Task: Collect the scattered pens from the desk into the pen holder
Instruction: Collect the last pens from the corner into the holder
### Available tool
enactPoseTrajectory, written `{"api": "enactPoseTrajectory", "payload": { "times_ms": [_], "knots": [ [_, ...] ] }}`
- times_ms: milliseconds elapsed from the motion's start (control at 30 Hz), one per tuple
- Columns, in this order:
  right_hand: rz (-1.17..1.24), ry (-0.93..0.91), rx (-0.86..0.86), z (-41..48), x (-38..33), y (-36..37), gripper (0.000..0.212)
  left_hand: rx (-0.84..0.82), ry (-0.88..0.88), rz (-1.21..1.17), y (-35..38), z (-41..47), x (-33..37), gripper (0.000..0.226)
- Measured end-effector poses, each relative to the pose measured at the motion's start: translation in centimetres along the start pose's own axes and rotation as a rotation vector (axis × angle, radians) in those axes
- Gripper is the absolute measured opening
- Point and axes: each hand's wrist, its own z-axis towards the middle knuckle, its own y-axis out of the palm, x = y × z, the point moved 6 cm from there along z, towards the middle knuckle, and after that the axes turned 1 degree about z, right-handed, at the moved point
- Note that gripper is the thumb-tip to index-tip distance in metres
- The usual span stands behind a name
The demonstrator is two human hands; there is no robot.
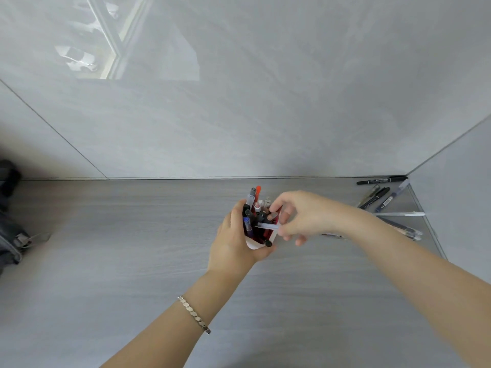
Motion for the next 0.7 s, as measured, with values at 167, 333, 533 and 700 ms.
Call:
{"api": "enactPoseTrajectory", "payload": {
  "times_ms": [167,333,533,700],
  "knots": [
    [-0.289,-0.007,0.008,-0.8,-0.2,0.2,0.032,-0.002,0.012,0.007,0.0,0.0,0.1,0.093],
    [-0.308,0.049,0.013,-2.7,1.8,-0.6,0.019,-0.012,0.015,0.006,0.0,0.0,0.0,0.093],
    [-0.158,0.062,0.04,-5.2,3.6,-1.8,0.007,-0.012,0.02,0.013,-0.1,0.0,0.1,0.094],
    [-0.329,0.001,0.094,-5.4,1.9,-1.9,0.033,-0.012,0.022,0.015,-0.1,0.1,0.1,0.095]
  ]
}}
